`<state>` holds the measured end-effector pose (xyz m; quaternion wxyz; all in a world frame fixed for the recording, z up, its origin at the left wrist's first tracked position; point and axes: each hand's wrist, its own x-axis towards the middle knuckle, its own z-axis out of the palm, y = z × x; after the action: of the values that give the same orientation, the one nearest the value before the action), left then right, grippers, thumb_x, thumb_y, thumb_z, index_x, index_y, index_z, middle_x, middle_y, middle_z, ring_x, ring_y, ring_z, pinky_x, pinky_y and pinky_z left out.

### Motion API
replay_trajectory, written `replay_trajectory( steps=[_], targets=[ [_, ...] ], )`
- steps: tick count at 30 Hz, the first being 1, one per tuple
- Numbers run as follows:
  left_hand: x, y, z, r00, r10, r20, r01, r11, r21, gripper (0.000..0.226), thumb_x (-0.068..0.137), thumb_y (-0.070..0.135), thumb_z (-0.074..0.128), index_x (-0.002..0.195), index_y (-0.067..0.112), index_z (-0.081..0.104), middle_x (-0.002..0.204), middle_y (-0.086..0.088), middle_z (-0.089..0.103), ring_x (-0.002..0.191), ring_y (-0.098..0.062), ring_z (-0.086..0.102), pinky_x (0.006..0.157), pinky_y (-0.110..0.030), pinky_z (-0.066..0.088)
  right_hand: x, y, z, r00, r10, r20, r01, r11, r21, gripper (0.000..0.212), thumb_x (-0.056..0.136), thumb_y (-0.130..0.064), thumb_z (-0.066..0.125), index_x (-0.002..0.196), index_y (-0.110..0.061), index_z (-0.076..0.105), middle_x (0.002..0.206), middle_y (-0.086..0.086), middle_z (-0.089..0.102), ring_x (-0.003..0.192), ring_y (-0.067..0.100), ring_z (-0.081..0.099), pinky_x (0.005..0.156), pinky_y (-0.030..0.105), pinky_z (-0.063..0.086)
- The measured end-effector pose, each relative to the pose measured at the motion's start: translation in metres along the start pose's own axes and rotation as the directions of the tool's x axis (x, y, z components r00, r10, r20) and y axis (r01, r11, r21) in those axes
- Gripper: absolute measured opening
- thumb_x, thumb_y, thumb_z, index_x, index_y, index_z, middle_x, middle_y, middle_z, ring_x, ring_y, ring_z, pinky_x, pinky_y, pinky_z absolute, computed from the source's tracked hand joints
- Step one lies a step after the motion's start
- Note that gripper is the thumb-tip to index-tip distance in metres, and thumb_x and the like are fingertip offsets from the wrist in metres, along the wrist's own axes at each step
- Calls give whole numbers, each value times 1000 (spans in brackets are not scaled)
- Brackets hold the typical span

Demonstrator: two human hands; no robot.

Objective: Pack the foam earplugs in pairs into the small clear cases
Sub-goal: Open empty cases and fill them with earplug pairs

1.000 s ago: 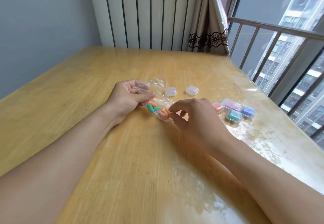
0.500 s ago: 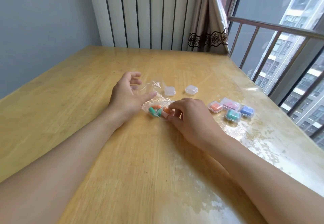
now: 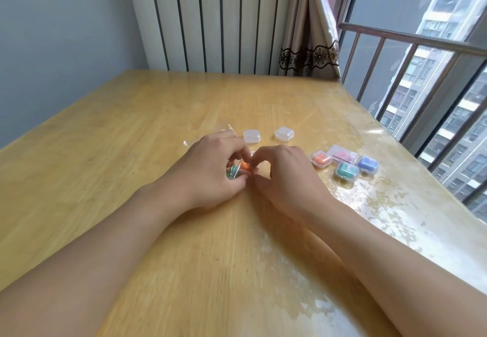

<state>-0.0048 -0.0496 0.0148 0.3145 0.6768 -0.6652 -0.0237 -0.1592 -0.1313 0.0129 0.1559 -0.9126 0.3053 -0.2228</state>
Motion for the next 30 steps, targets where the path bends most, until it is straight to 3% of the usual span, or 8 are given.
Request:
replay_trajectory(
  steps=[8, 16, 19, 21, 23, 25, 28, 30],
  targets=[
    [2, 0, 6, 992, -119, -31, 119, 993, -5, 15, 72, 24, 81, 85, 26, 73, 89, 7, 63, 81, -11, 62, 75, -38, 57, 5, 3, 3, 998, 19, -61, -14, 996, 84, 6, 86, -16, 69, 89, -18, 74, 96, -4, 75, 73, 11, 58, 74, 33, 53],
    [-1, 1, 4, 997, -75, -2, 75, 995, 65, 11, 83, 37, 77, 92, 33, 80, 90, 15, 58, 83, -9, 59, 80, -35, 54, 1, 5, -24, 986, 31, -166, -10, 992, 127, 12, 80, -12, 70, 83, -22, 74, 78, -12, 71, 60, -4, 55, 59, 14, 40],
    [-3, 1, 2, 998, -50, 25, 47, 994, 101, 10, 86, 39, 74, 94, 37, 79, 95, 17, 57, 87, -9, 58, 80, -33, 52, -6, 11, -51, 997, 63, -33, -53, 971, 231, 16, 86, -10, 66, 86, -20, 78, 78, -10, 73, 62, -1, 62, 56, 11, 44],
    [-2, 0, 3, 999, -41, -2, 41, 995, 87, 9, 86, 37, 73, 93, 36, 79, 100, 17, 57, 92, -8, 58, 81, -29, 51, -10, 24, -67, 993, 91, 81, -111, 949, 295, 20, 92, -8, 63, 90, -20, 79, 79, -6, 77, 65, -1, 67, 58, 17, 53],
    [-1, 1, 3, 996, -40, -79, 43, 998, 44, 8, 86, 33, 74, 93, 33, 78, 105, 15, 58, 97, -7, 56, 83, -16, 45, -11, 38, -77, 982, 125, 138, -161, 943, 291, 21, 95, -8, 62, 93, -20, 79, 80, -7, 79, 69, 6, 71, 64, 24, 60],
    [0, 7, 1, 982, -34, -187, 28, 999, -36, 6, 84, 26, 76, 89, 29, 77, 103, 12, 61, 96, -5, 56, 78, -5, 38, -11, 49, -83, 973, 147, 176, -192, 943, 273, 18, 96, -8, 63, 96, -18, 78, 79, -9, 79, 67, 7, 69, 58, 18, 56],
    [-1, 21, 0, 950, -66, -306, -4, 975, -224, 11, 81, 17, 80, 85, 26, 75, 86, 13, 70, 82, -5, 63, 69, -9, 43, -11, 55, -87, 967, 156, 200, -214, 927, 309, 11, 92, -7, 70, 98, -15, 75, 79, -8, 80, 68, 12, 72, 58, 18, 54],
    [-3, 32, 4, 956, -110, -272, -2, 925, -380, 12, 82, 13, 80, 84, 23, 75, 79, 13, 73, 73, -4, 67, 66, -12, 49, -10, 55, -87, 967, 148, 210, -216, 910, 354, 7, 88, -8, 76, 95, -11, 75, 80, -5, 81, 75, 21, 76, 64, 23, 60]
  ],
)
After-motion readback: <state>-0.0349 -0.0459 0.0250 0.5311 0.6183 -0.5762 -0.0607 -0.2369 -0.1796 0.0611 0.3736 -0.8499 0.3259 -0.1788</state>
